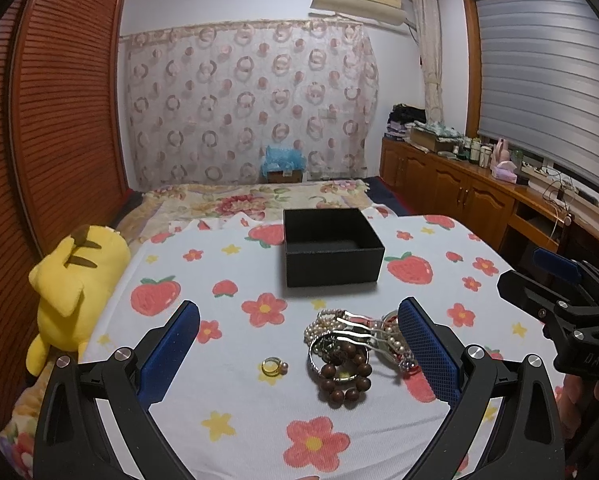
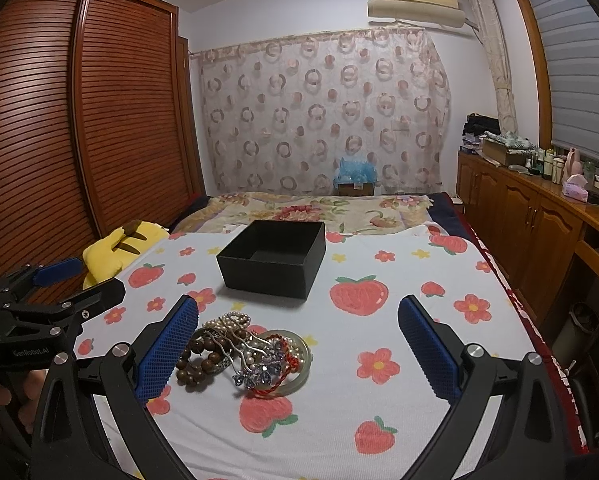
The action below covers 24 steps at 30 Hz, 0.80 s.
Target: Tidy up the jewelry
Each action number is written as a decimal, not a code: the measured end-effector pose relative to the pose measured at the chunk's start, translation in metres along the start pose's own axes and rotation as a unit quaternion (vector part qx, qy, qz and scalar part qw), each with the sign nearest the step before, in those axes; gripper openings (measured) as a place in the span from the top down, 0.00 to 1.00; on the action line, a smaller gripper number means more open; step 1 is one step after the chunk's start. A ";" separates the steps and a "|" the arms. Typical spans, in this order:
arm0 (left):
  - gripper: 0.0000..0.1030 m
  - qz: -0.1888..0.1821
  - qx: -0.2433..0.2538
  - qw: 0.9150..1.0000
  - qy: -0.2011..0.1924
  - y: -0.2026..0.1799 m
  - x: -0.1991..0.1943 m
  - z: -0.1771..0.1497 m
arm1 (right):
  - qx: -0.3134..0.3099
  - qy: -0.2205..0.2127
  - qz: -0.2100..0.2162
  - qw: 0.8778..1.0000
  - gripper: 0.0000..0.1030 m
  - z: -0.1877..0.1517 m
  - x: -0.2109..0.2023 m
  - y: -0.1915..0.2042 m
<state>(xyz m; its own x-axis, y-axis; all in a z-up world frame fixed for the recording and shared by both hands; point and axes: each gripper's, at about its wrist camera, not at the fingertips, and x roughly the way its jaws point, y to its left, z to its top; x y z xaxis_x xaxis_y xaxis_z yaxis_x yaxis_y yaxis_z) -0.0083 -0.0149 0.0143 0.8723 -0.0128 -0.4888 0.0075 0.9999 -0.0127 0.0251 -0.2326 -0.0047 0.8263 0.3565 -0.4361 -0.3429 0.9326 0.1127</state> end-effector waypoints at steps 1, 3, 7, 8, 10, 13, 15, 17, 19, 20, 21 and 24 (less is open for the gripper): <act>0.07 -0.001 -0.001 1.000 0.002 0.000 0.000 0.000 | -0.001 0.000 -0.001 1.000 0.02 -0.001 0.000 -0.001; 0.07 -0.002 0.001 1.000 0.006 0.000 0.001 0.000 | -0.003 0.000 -0.001 1.000 0.02 -0.002 0.002 -0.001; 0.07 -0.010 0.006 1.000 0.022 0.005 0.014 -0.007 | -0.011 0.004 0.002 1.000 0.02 -0.006 0.004 -0.002; 0.07 -0.012 0.007 1.000 0.028 0.005 0.017 -0.008 | -0.017 0.009 0.005 1.000 0.02 -0.012 0.009 0.001; 0.07 -0.020 0.006 0.999 0.042 0.014 0.027 -0.014 | -0.026 0.023 0.005 0.999 0.02 -0.019 0.018 0.000; 0.07 -0.029 0.001 0.998 0.058 0.018 0.037 -0.019 | -0.028 0.043 0.008 0.999 0.02 -0.028 0.031 -0.003; 0.07 -0.034 0.003 0.997 0.065 0.020 0.043 -0.022 | -0.030 0.054 0.010 0.998 0.02 -0.033 0.038 -0.004; 0.07 -0.041 0.004 0.996 0.073 0.021 0.049 -0.024 | -0.033 0.065 0.013 0.997 0.04 -0.038 0.044 -0.004; 0.07 -0.050 0.004 0.996 0.078 0.020 0.054 -0.026 | -0.036 0.075 0.018 0.996 0.06 -0.043 0.049 -0.005; 0.07 -0.056 0.004 0.995 0.083 0.020 0.057 -0.026 | -0.038 0.080 0.021 0.996 0.07 -0.046 0.052 -0.006; 0.07 -0.060 0.004 0.994 0.087 0.019 0.060 -0.027 | -0.040 0.086 0.025 0.995 0.09 -0.048 0.054 -0.006; 0.07 -0.080 0.005 0.992 0.102 0.016 0.073 -0.029 | -0.040 0.106 0.037 0.993 0.15 -0.054 0.063 -0.009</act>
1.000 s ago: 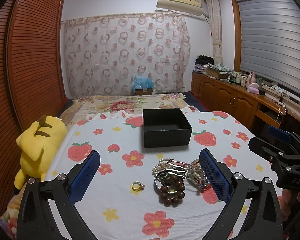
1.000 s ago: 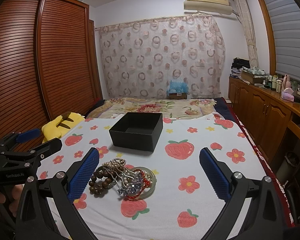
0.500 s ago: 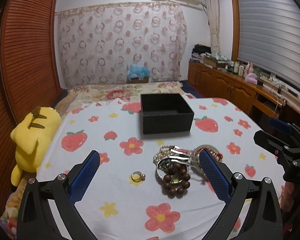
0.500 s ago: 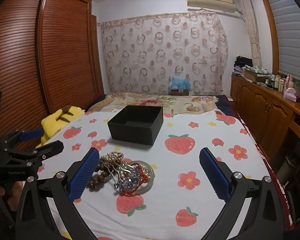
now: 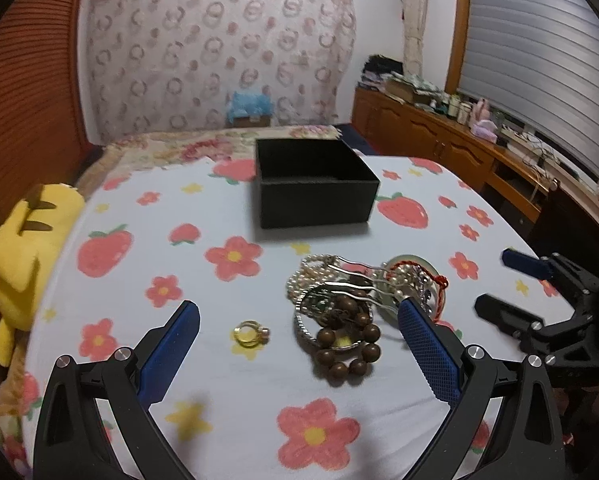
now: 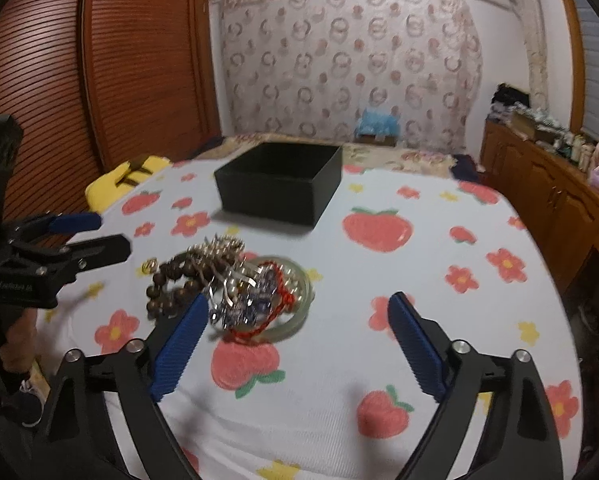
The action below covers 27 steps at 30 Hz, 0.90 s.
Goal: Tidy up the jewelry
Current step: 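Lower the left gripper onto the silver pronged hair comb in the pile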
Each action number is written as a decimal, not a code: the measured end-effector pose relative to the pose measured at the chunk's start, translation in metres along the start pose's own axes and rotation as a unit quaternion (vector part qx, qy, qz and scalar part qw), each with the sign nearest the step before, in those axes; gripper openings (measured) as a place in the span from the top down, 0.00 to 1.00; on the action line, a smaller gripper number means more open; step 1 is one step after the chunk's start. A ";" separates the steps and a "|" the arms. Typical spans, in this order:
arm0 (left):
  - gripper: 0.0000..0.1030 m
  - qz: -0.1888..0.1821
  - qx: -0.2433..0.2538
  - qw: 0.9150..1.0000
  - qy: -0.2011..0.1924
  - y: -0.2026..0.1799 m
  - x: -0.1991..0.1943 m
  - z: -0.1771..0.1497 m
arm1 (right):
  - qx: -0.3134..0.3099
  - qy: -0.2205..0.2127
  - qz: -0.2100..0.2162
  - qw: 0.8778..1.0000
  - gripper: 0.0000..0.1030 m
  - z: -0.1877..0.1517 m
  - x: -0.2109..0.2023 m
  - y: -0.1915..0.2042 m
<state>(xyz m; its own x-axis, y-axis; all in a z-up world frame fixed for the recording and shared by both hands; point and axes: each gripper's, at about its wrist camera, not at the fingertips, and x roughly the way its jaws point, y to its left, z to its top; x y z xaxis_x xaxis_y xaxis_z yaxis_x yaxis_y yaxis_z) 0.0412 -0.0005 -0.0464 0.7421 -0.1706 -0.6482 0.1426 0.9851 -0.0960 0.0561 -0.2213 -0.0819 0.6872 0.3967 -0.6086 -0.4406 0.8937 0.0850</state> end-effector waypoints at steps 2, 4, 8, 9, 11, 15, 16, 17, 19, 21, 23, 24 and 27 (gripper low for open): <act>0.10 -0.010 0.004 1.000 0.011 -0.003 0.009 0.002 | -0.002 0.011 0.005 1.000 0.19 -0.003 0.005 0.000; 0.11 -0.018 0.013 1.000 0.017 -0.008 0.016 0.004 | -0.006 0.019 0.007 1.000 0.19 -0.006 0.010 0.000; 0.19 -0.033 0.023 0.999 0.032 -0.016 0.032 0.010 | -0.007 0.022 0.013 1.000 0.19 -0.008 0.010 -0.001; 0.20 -0.036 0.023 0.998 0.038 -0.017 0.037 0.012 | -0.011 0.024 0.011 1.000 0.19 -0.008 0.010 0.000; 0.24 -0.045 0.024 0.998 0.049 -0.019 0.048 0.016 | -0.013 0.029 0.013 0.999 0.19 -0.009 0.010 -0.001; 0.29 -0.066 0.017 0.995 0.072 -0.022 0.067 0.021 | -0.012 0.032 0.017 0.999 0.19 -0.009 0.010 -0.002; 0.30 -0.071 0.016 0.994 0.077 -0.023 0.070 0.022 | -0.011 0.031 0.018 0.999 0.19 -0.009 0.010 -0.002; 0.30 -0.079 0.016 0.994 0.081 -0.024 0.073 0.022 | -0.010 0.030 0.019 0.999 0.19 -0.009 0.009 -0.002; 0.34 -0.092 0.010 0.992 0.088 -0.023 0.079 0.023 | -0.011 0.031 0.018 0.999 0.19 -0.008 0.009 -0.002; 0.36 -0.098 0.004 0.991 0.089 -0.020 0.081 0.022 | -0.010 0.031 0.020 0.999 0.19 -0.008 0.009 -0.002; 0.42 -0.103 -0.001 0.991 0.089 -0.018 0.082 0.022 | -0.010 0.031 0.019 0.999 0.19 -0.008 0.009 -0.001; 0.45 -0.106 -0.006 0.990 0.089 -0.016 0.082 0.023 | -0.011 0.030 0.019 0.999 0.19 -0.008 0.009 -0.001; 0.63 -0.122 -0.022 0.988 0.087 -0.010 0.080 0.025 | -0.011 0.031 0.019 0.999 0.19 -0.007 0.009 -0.002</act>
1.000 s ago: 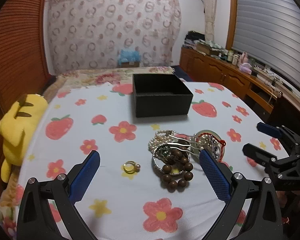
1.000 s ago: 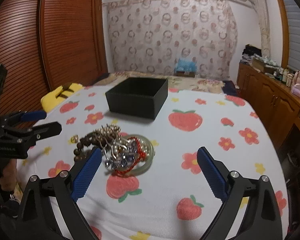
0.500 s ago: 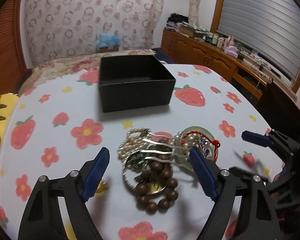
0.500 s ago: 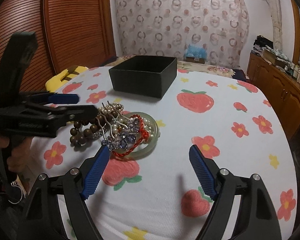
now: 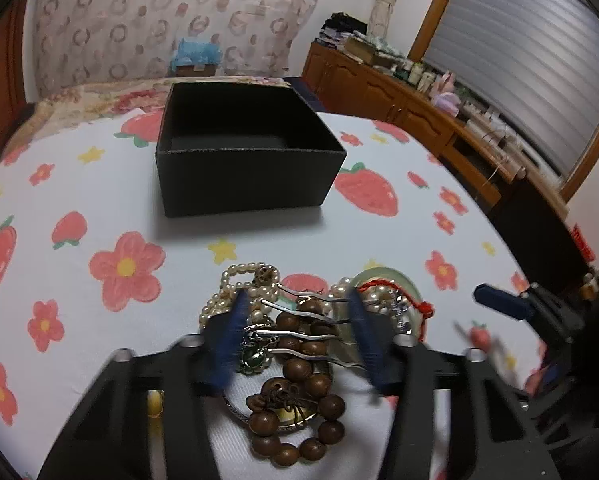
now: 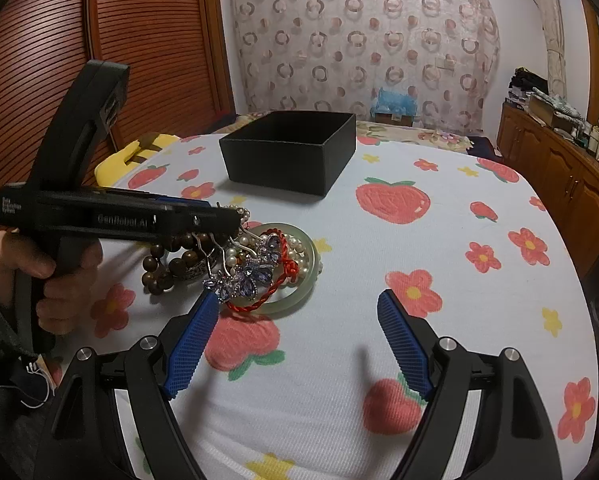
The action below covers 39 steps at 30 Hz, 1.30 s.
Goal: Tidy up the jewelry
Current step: 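Lower the left gripper onto the silver pronged hair comb in the pile, then close the left gripper on the hair comb and lift it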
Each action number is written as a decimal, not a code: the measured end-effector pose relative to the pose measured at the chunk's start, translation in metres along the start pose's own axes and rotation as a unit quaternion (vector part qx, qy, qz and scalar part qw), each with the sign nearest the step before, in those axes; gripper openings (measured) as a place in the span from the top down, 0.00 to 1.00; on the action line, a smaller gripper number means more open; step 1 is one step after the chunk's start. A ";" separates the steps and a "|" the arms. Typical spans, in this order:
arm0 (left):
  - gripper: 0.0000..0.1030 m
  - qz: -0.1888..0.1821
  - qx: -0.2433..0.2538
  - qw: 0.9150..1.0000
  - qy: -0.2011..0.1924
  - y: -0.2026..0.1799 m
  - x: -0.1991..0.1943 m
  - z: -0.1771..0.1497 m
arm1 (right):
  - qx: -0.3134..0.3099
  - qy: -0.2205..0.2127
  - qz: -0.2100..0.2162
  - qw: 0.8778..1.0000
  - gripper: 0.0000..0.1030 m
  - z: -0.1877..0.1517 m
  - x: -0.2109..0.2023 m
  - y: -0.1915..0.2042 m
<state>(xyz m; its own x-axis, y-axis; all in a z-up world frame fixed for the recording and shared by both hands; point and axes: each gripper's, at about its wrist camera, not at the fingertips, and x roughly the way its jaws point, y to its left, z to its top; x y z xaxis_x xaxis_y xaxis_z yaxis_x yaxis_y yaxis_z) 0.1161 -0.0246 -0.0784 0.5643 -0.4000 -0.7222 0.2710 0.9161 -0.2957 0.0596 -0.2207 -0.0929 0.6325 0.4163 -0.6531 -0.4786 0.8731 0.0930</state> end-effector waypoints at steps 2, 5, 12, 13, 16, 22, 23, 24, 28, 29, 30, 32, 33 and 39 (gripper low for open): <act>0.73 -0.001 -0.005 1.000 -0.007 0.002 -0.005 0.001 | 0.001 0.000 0.000 1.000 0.19 0.000 0.000 0.000; 0.90 -0.006 -0.008 1.000 -0.020 0.004 -0.016 0.002 | 0.001 0.000 0.001 1.000 0.19 0.001 0.001 0.001; 0.97 -0.043 -0.011 0.998 -0.045 -0.004 -0.042 0.006 | 0.002 0.000 0.000 1.000 0.19 0.001 0.000 0.001; 0.97 -0.046 -0.007 0.998 -0.049 -0.008 -0.046 0.007 | 0.002 -0.001 0.000 1.000 0.19 0.001 0.000 0.001; 0.97 -0.059 0.005 0.997 -0.056 -0.023 -0.054 0.008 | 0.002 -0.001 0.000 1.000 0.19 0.000 0.000 0.000; 0.97 -0.074 0.028 0.995 -0.054 -0.050 -0.053 0.011 | 0.004 -0.005 -0.004 1.000 0.19 -0.001 -0.004 -0.001; 0.97 -0.071 0.031 0.996 -0.050 -0.052 -0.050 0.011 | 0.005 -0.005 -0.005 1.000 0.19 -0.002 -0.006 -0.002; 0.97 -0.067 0.033 0.996 -0.048 -0.054 -0.047 0.011 | 0.006 -0.006 -0.006 1.000 0.19 -0.002 -0.007 -0.003; 0.98 -0.068 0.035 0.996 -0.045 -0.055 -0.040 0.011 | 0.010 -0.010 -0.009 1.000 0.19 -0.002 -0.010 -0.008; 0.99 -0.076 0.035 0.996 -0.045 -0.056 -0.042 0.011 | 0.010 -0.010 -0.009 1.000 0.19 -0.002 -0.010 -0.010; 0.99 -0.076 0.036 0.995 -0.047 -0.056 -0.044 0.010 | 0.010 -0.010 -0.008 1.000 0.19 -0.002 -0.011 -0.010; 0.99 -0.071 0.047 0.994 -0.067 -0.061 -0.056 0.009 | 0.009 -0.011 -0.008 1.000 0.19 -0.002 -0.012 -0.011; 0.99 -0.072 0.052 0.993 -0.074 -0.064 -0.062 0.009 | 0.008 -0.011 -0.007 1.000 0.21 -0.002 -0.014 -0.011; 0.99 -0.048 0.075 0.990 -0.107 -0.073 -0.094 0.009 | -0.003 -0.002 0.005 1.000 0.40 0.004 -0.007 -0.007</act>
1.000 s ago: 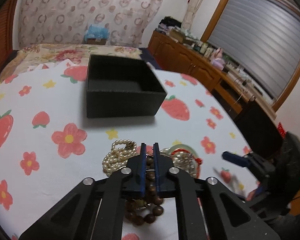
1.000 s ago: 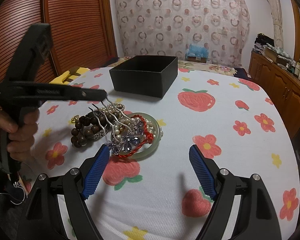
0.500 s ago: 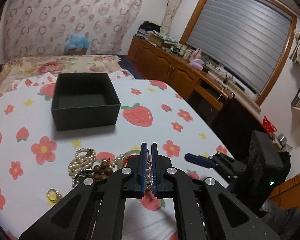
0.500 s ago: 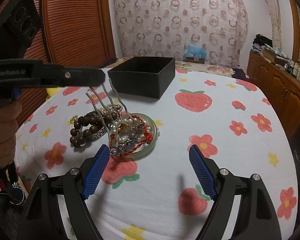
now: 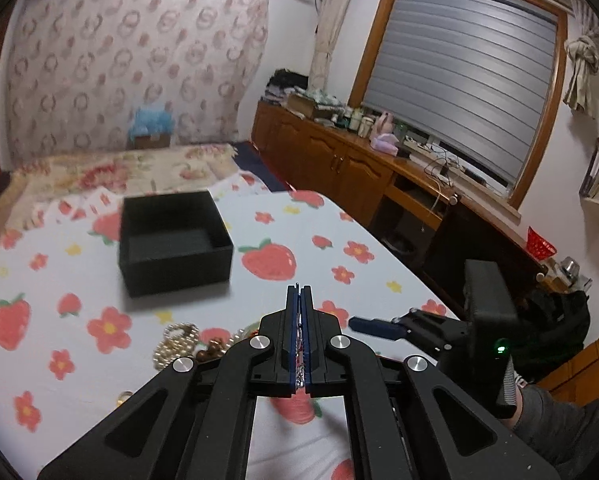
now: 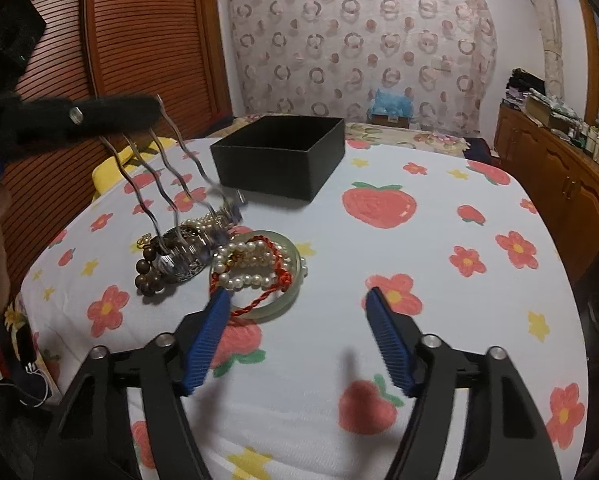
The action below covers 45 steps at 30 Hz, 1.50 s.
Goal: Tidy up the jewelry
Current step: 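Close the left gripper on the hair comb and lift it, then carry the hair comb with the left gripper over the black box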
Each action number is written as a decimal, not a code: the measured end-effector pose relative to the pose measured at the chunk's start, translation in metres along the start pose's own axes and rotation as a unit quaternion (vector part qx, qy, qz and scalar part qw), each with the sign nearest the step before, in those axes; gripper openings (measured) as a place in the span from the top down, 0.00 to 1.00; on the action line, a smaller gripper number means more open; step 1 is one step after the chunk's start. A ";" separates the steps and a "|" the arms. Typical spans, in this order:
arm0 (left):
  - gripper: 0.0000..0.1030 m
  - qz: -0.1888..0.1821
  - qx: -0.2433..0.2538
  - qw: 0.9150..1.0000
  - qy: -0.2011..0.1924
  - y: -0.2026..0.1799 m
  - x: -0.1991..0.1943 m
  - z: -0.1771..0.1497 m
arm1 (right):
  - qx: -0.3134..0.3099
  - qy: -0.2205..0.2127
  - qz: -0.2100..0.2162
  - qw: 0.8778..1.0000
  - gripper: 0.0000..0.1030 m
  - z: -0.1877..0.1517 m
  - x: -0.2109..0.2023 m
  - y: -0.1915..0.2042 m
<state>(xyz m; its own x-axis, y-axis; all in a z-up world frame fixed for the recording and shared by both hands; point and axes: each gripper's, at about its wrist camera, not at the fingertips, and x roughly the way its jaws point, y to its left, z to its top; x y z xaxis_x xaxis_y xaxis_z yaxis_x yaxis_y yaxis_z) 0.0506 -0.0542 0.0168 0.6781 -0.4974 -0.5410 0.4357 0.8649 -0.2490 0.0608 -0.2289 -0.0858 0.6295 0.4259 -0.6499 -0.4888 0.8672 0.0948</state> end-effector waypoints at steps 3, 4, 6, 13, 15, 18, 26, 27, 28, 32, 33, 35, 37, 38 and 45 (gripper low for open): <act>0.99 0.016 0.002 1.000 -0.007 0.003 -0.006 0.001 | -0.012 0.005 0.006 1.000 0.53 0.007 0.007 0.005; 0.99 0.021 0.002 1.000 -0.008 0.005 -0.007 0.000 | -0.017 0.008 0.005 1.000 0.55 0.010 0.010 0.007; 0.99 0.030 0.002 1.000 -0.008 0.008 -0.008 -0.001 | -0.026 0.015 0.005 1.000 0.63 0.013 0.015 0.011; 0.99 0.046 -0.010 0.999 -0.005 0.021 -0.004 -0.009 | -0.060 0.038 -0.023 0.997 0.75 0.015 0.031 0.019; 0.99 0.050 -0.011 0.999 -0.006 0.023 -0.004 -0.011 | -0.063 0.046 -0.026 0.997 0.78 0.015 0.035 0.018; 0.99 0.054 -0.013 0.998 -0.007 0.024 -0.003 -0.012 | -0.071 0.048 -0.032 0.996 0.88 0.014 0.035 0.019; 0.99 0.060 -0.016 0.998 -0.011 0.029 -0.004 -0.012 | -0.067 0.023 -0.033 0.997 0.93 0.021 0.023 0.014; 0.99 0.061 -0.016 0.998 -0.012 0.031 -0.004 -0.011 | -0.067 0.016 -0.033 0.997 0.93 0.024 0.020 0.015; 0.99 0.062 -0.017 0.998 -0.012 0.032 -0.004 -0.011 | -0.068 0.009 -0.032 0.997 0.93 0.028 0.017 0.015; 0.99 0.065 -0.018 0.998 -0.015 0.034 -0.006 -0.009 | -0.074 -0.009 -0.025 0.997 0.93 0.040 0.007 0.018; 0.99 0.066 -0.018 0.998 -0.017 0.035 -0.006 -0.009 | -0.077 -0.014 -0.025 0.997 0.93 0.044 0.004 0.019; 0.99 0.069 -0.017 0.997 -0.019 0.035 -0.007 -0.008 | -0.080 -0.025 -0.024 0.996 0.93 0.051 0.000 0.021; 0.99 0.070 -0.017 0.997 -0.021 0.036 -0.008 -0.006 | -0.080 -0.033 -0.020 0.996 0.93 0.058 -0.006 0.023; 0.99 0.071 -0.017 0.997 -0.022 0.036 -0.009 -0.005 | -0.082 -0.037 -0.019 0.996 0.93 0.062 -0.009 0.024; 0.99 0.078 -0.014 0.996 -0.034 0.042 -0.014 0.005 | -0.091 -0.050 -0.023 0.994 0.93 0.082 -0.012 0.024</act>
<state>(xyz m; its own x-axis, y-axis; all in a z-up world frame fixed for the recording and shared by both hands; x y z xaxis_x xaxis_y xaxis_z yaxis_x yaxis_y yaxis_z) 0.0624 -0.0113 0.0175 0.7758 -0.3590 -0.5189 0.3058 0.9332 -0.1886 0.0913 -0.1920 -0.0144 0.7061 0.4180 -0.5717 -0.5539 0.8289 -0.0781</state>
